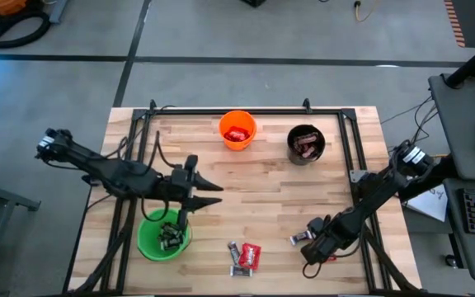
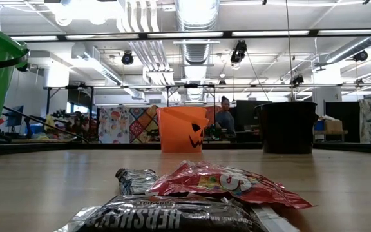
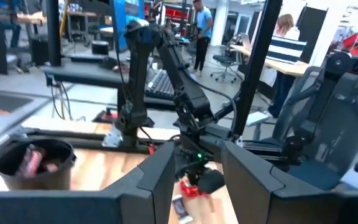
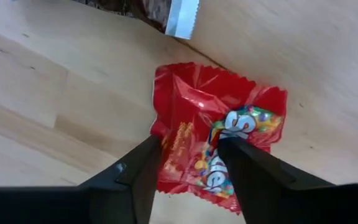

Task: Sort candy
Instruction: Put the red candy into the orange bucket

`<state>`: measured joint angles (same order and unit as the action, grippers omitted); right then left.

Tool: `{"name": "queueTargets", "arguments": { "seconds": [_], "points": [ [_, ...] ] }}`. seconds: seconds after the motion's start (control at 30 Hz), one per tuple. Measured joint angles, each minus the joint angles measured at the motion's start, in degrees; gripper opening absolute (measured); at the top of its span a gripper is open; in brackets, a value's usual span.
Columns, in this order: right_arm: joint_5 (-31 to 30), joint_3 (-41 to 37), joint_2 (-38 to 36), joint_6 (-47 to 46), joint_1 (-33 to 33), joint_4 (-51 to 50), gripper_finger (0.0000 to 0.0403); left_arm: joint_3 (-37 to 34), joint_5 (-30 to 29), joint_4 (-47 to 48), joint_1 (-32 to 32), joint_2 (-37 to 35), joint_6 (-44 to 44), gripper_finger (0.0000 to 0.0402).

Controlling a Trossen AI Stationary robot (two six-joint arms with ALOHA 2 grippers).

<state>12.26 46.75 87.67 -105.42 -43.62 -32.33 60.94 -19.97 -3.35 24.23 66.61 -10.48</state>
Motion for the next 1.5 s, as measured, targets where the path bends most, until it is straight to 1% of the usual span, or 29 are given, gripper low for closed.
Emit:
{"name": "queueTargets", "arguments": {
  "seconds": [0.1, 0.37, 0.47, 0.6, 0.7, 0.83, 0.9, 1.0, 1.13, 1.2, 1.27, 1.33, 1.5],
  "points": [
    [0.18, 0.09, 0.81, -0.03, 0.0, 0.29, 0.0145, -0.67, -0.14, -0.52, 0.0, 0.75, -2.43, 0.0115],
    [-0.03, 0.1, 0.88, -0.07, 0.0, 0.4, 0.0049, -0.67, -0.48, -0.7, -0.52, 1.77, -2.69, 0.0115],
    [0.19, 0.1, 0.18, 0.65, 0.0, 0.18, 0.0029, -0.67, -0.48, -0.66, -0.64, 1.75, -2.92, 0.0115],
    [1.99, 0.41, -1.39, 1.09, 0.0, -1.25, 0.0025, -0.63, -0.5, 1.02, -0.83, 1.7, -5.99, 0.0115],
    [3.84, 1.42, -3.82, 1.11, 0.0, -1.99, 0.0025, -0.63, -0.56, 5.66, -1.12, 1.7, -8.84, 0.0115],
    [4.27, 4.65, -7.86, 1.11, 0.12, -9.17, 0.0025, -0.63, -0.66, 12.9, -2.08, 1.7, -14.11, 0.0115],
    [1.23, 7.61, -10.32, 1.48, 0.38, -14.36, 0.0025, -0.63, -0.66, 16.53, -2.27, 1.7, -16.69, 0.0115],
    [-8.25, 12.03, -13.86, 3.94, 1.96, -19.22, 0.0025, -0.63, -0.55, 22.65, -2.27, 1.7, -20.64, 0.0115],
    [-21.17, 17.21, -17.98, 14.49, 7.59, -19.21, 0.0025, -0.63, -0.45, 31.72, -2.27, 1.7, -27.44, 0.0115],
    [-25.33, 19.98, -18.72, 21.96, 12.03, -19.12, 0.0025, -0.63, -0.46, 34.9, -2.27, 1.7, -30.11, 0.0115],
    [-26.2, 22.22, -18.85, 31.61, 17.29, -17.82, 0.0025, -0.63, -0.46, 36.84, -2.29, 1.7, -32.17, 0.0115],
    [-25.23, 23.64, -18.82, 41.49, 22.81, -13.55, 0.0025, -0.44, -0.44, 37.91, -2.32, 1.7, -33.57, 0.0115],
    [-19.59, 24.52, -17.15, 63.19, 36.39, 0.47, 0.0025, 2.12, -0.46, 38.34, -2.42, 1.68, -34.2, 0.0115]
  ]
}}
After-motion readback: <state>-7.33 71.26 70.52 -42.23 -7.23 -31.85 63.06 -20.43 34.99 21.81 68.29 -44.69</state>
